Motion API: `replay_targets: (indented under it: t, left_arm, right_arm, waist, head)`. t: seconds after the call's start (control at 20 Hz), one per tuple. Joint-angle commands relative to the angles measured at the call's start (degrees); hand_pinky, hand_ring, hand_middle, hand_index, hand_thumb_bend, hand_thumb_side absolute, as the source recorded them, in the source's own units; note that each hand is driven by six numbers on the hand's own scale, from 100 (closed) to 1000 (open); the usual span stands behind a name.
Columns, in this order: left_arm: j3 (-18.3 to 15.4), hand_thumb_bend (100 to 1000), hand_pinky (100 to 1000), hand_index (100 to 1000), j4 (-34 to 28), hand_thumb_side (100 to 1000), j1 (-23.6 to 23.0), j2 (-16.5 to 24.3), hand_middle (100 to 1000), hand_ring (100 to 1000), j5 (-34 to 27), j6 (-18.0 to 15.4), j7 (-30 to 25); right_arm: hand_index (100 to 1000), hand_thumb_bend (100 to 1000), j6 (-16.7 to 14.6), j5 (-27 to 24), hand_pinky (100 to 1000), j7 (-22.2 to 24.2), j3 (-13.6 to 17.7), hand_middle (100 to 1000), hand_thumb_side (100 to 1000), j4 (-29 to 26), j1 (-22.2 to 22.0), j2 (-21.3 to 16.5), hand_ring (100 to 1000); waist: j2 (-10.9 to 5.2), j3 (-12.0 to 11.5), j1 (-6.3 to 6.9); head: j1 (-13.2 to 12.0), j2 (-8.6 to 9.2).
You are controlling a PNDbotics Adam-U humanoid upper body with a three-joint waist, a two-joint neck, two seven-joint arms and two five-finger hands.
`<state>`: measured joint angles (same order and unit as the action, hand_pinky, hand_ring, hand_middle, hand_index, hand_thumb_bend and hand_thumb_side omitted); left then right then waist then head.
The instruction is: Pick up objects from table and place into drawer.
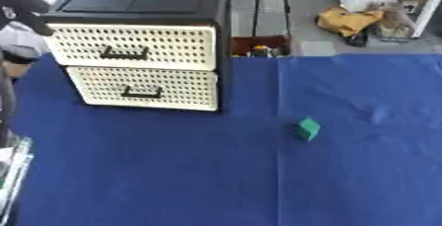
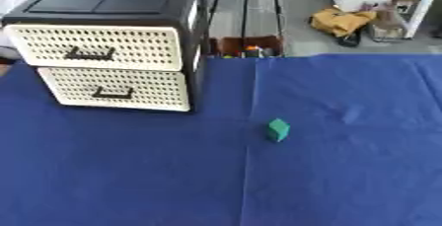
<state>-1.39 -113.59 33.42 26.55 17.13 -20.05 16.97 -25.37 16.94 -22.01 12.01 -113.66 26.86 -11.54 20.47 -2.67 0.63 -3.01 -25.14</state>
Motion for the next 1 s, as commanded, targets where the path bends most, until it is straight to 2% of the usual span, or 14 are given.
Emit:
replay_targets:
  t: [0.05, 0.2, 0.3, 0.4, 0.5, 0.55, 0.6, 0.65, 0.7, 0.8, 1.0]
  left_arm:
    - [0.6, 314, 390, 878, -1.0, 815, 1.5, 8.2, 643, 548, -1.2, 3.1, -0.9]
    - [0.5, 335, 384, 910, -1.0, 779, 2.4, 11.9, 658, 550, -0.4, 6.0, -2.3]
    - [0.6, 337, 375, 916, -0.8, 751, 3.1, 15.8, 652, 547, 1.7, 10.0, -4.9]
    - [0.8, 361, 339, 925, -0.8, 708, 3.4, 18.7, 608, 521, 3.7, 13.9, -7.6]
    - [1.1, 374, 220, 924, -0.8, 664, 3.6, 21.1, 556, 445, 5.3, 17.6, -10.7]
    - [1.3, 394, 127, 916, -0.9, 620, 3.6, 22.1, 500, 367, 6.0, 19.1, -12.3]
    - [1.5, 399, 100, 913, -0.9, 604, 3.6, 23.0, 478, 337, 6.4, 20.5, -13.8]
    - [1.8, 411, 100, 910, -0.9, 560, 3.7, 23.8, 413, 255, 6.7, 21.6, -15.3]
    - [2.1, 413, 100, 910, -0.8, 556, 3.7, 24.5, 406, 248, 6.8, 22.7, -16.8]
    - [2.5, 437, 100, 913, -0.6, 498, 3.8, 25.9, 337, 181, 7.7, 24.5, -20.1]
    - [3.5, 462, 100, 908, 0.2, 395, 4.4, 27.9, 240, 113, 9.6, 27.1, -27.5]
  right_arm:
    - [758, 100, -0.1, -0.5, 660, 0.1, 0.1, 506, 874, -0.9, 0.4, -1.6, 632]
    - [758, 100, -0.1, -0.5, 660, 0.2, -0.1, 506, 874, -0.9, 0.2, -1.6, 632]
    - [758, 100, 0.0, -0.5, 660, 0.3, -0.1, 506, 874, -0.9, 0.1, -1.8, 632]
    - [758, 100, 0.0, -0.6, 661, 0.4, -0.2, 505, 874, -0.9, 0.0, -1.9, 632]
    - [758, 100, 0.1, -0.6, 661, 0.6, -0.3, 505, 874, -0.9, -0.1, -1.9, 632]
    - [758, 100, 0.1, -0.7, 661, 0.7, -0.4, 504, 874, -0.9, -0.2, -1.9, 633]
    - [758, 100, 0.1, -0.7, 661, 0.7, -0.4, 504, 873, -0.9, -0.3, -1.9, 633]
    - [758, 100, 0.1, -0.7, 662, 0.8, -0.5, 504, 873, -0.9, -0.3, -2.0, 633]
    - [758, 100, 0.1, -0.8, 661, 0.9, -0.5, 504, 873, -0.9, -0.4, -2.0, 633]
    - [757, 100, 0.2, -0.8, 662, 1.0, -0.6, 503, 871, -0.9, -0.5, -2.1, 633]
    - [755, 100, 0.2, -1.0, 663, 1.4, -0.7, 502, 870, -0.9, -0.7, -2.1, 634]
  waist:
    - [-1.57, 0.2, 0.15]
    - [-1.68, 0.4, 0.17]
    - [-1.81, 0.5, 0.30]
    - [-1.90, 0.5, 0.48]
    - [-2.02, 0.5, 0.68]
    - [-2.09, 0.5, 0.78]
    - [-2.15, 0.5, 0.85]
    - [-2.22, 0.6, 0.93]
    - [-2.27, 0.6, 1.01]
    - [-2.36, 0.7, 1.16]
    - [-2.43, 0.8, 1.41]
  head:
    - [-0.5, -0.43]
    - [-0.6, -0.41]
    - [-0.8, -0.28]
    - [-0.9, -0.22]
    - [-1.0, -0.29]
    - [-1.0, -0.29]
    - [-1.0, -0.27]
    - [-1.0, -0.24]
    - [-1.1, -0.21]
    - [-1.1, -0.17]
    - [-1.3, -0.12]
